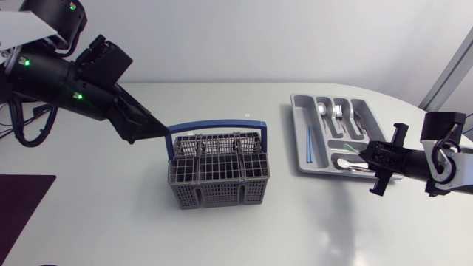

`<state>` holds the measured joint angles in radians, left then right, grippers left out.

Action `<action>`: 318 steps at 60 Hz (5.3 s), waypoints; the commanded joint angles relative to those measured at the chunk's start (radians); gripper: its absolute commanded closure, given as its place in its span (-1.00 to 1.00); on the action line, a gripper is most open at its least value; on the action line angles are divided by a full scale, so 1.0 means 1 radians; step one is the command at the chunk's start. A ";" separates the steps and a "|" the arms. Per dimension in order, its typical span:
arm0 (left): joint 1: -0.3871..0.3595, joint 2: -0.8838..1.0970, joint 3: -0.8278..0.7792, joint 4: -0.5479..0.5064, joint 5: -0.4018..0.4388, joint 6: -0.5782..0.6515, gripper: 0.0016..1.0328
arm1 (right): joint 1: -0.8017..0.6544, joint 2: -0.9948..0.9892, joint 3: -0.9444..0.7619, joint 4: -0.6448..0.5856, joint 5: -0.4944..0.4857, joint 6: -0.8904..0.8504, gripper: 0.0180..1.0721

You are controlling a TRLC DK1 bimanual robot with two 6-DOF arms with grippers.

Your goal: Unload the cutlery basket into the drawer organizer.

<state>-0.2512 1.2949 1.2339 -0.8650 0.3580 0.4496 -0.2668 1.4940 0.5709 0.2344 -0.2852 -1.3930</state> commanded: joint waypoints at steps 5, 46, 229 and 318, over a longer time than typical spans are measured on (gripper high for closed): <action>0.017 -0.043 -0.060 -0.002 -0.002 0.023 -0.92 | -0.011 0.109 0.015 0.080 0.064 -0.049 0.90; 0.000 -0.158 -0.194 0.008 -0.019 0.055 -0.91 | 0.074 -0.144 0.004 -0.158 0.103 0.084 -0.93; 0.059 -0.071 -0.445 0.411 -0.019 0.089 0.89 | 0.598 0.084 0.402 -0.233 -0.174 0.818 0.89; 0.098 0.112 -0.464 0.551 -0.110 0.116 0.89 | 0.626 -0.044 0.184 -0.271 -0.169 0.798 0.89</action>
<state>-0.1589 1.3712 0.7910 -0.3256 0.2520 0.5476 0.3241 1.4639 0.7879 -0.0299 -0.4675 -0.5846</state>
